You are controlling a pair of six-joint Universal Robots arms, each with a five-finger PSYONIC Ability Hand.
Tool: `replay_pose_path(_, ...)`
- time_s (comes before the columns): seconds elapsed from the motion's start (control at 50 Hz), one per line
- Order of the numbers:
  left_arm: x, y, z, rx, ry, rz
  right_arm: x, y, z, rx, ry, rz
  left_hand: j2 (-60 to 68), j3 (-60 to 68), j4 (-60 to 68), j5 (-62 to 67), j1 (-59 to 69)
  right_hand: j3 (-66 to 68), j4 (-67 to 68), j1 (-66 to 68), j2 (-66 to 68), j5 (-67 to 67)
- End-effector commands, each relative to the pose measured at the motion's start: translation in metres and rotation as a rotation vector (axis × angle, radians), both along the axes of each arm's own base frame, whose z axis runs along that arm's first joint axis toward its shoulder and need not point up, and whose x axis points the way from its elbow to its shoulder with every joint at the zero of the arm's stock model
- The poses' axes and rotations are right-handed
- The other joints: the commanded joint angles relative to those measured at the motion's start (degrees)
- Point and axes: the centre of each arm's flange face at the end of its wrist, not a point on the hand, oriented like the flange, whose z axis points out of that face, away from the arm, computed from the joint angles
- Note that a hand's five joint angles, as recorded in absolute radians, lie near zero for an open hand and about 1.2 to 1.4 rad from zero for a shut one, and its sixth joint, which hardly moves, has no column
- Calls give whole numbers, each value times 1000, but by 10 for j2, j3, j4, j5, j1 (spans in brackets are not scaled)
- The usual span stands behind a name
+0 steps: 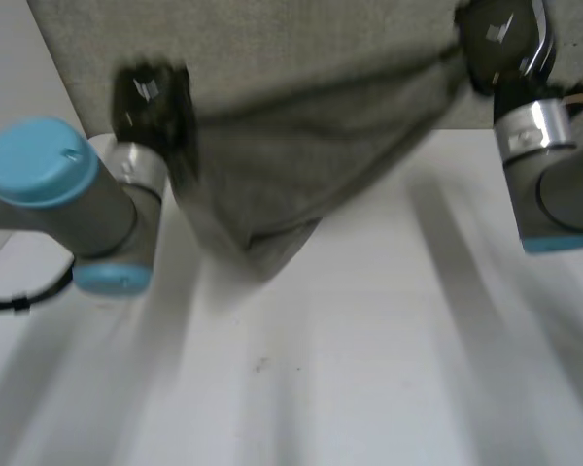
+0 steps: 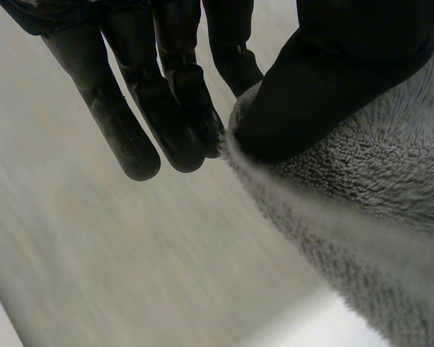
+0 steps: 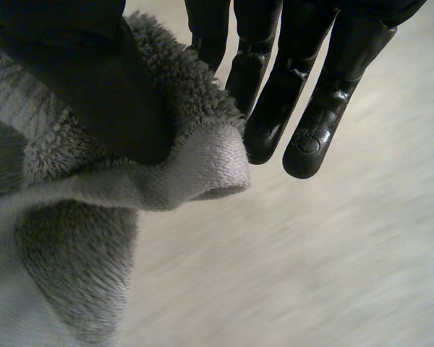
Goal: Fold the towel.
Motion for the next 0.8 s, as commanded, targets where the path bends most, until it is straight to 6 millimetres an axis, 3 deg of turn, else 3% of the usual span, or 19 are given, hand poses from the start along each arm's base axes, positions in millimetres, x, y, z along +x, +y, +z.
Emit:
replay_pose_path(0.02, 7, 0, 44, -185, 30, -2, 0, 2, 13, -110, -71, 57, 103, 104, 104, 113, 122, 117, 112, 212, 125, 185)
replay_pose_path(0.04, 9, 4, 31, -125, 3, -5, 0, 2, 13, -109, -71, 57, 103, 104, 104, 113, 122, 117, 112, 212, 125, 185)
replay_pose_path(0.08, 11, 7, 18, -64, -25, -7, 5, 7, -21, 88, -4, 117, 103, 104, 104, 113, 122, 117, 112, 212, 125, 185)
replay_pose_path(0.14, 15, 18, -13, 71, -88, -13, 6, 10, -39, 186, 43, 143, 103, 104, 104, 113, 122, 117, 112, 212, 125, 185)
replay_pose_path(0.16, 19, 23, -30, 145, -122, -13, 4, 14, -57, 284, 83, 167, 103, 104, 104, 113, 122, 117, 112, 212, 125, 185)
replay_pose_path(0.18, 19, 24, -30, 146, -122, -13, 4, 21, -75, 379, 118, 189, 103, 104, 104, 113, 122, 117, 112, 212, 125, 185)
replay_pose_path(0.2, 22, 30, -46, 218, -154, -15, 4, 21, -75, 380, 118, 189, 103, 104, 104, 113, 122, 117, 112, 212, 125, 185)
replay_pose_path(0.22, 22, 30, -47, 219, -154, -15, 2, 28, -93, 464, 146, 206, 103, 104, 104, 113, 122, 117, 112, 212, 125, 185)
replay_pose_path(0.24, 25, 39, -63, 294, -190, -20, -2, 35, -107, 547, 170, 211, 103, 104, 104, 113, 122, 117, 112, 212, 125, 185)
replay_pose_path(0.26, 29, 48, -79, 370, -227, -23, -2, 35, -107, 548, 170, 211, 103, 104, 104, 113, 122, 117, 112, 212, 125, 185)
replay_pose_path(0.3, 33, 59, -94, 446, -260, -29, -16, 44, -130, 664, 223, 193, 103, 104, 104, 113, 122, 117, 112, 212, 125, 185)
replay_pose_path(0.36, 37, 79, -114, 558, -310, -46, -28, 46, -141, 709, 256, 167, 103, 104, 104, 113, 122, 117, 112, 212, 125, 185)
replay_pose_path(0.4, 39, 87, -119, 595, -325, -51, -49, 50, -153, 748, 328, 123, 103, 104, 104, 113, 122, 117, 112, 212, 125, 185)
replay_pose_path(0.52, 22, 124, -125, 640, -375, -137, -73, 57, -160, 787, 414, 82, 103, 104, 104, 113, 122, 55, 50, 151, 63, 123)
replay_pose_path(0.56, 18, 131, -124, 633, -382, -159, -80, 71, -165, 869, 447, 97, 103, 104, 104, 113, 122, -181, -186, -85, -173, -113)
replay_pose_path(0.58, 14, 139, -121, 624, -385, -180, -80, 71, -165, 869, 447, 97, 103, 104, 104, 113, 122, -182, -187, -86, -174, -114)
replay_pose_path(0.62, 10, 145, -118, 615, -386, -199, -80, 84, -165, 942, 467, 131, 103, 104, 104, 113, 122, -457, -462, -361, -449, -389)
replay_pose_path(0.66, 8, 150, -114, 603, -384, -211, -81, 87, -160, 976, 456, 143, 103, 104, 104, 113, 122, -548, -553, -452, -540, -480)
replay_pose_path(0.8, 8, 171, -113, 620, -412, -241, -87, 88, -128, 1100, 360, 156, 103, 104, 104, 113, 122, -583, -588, -488, -575, -515)
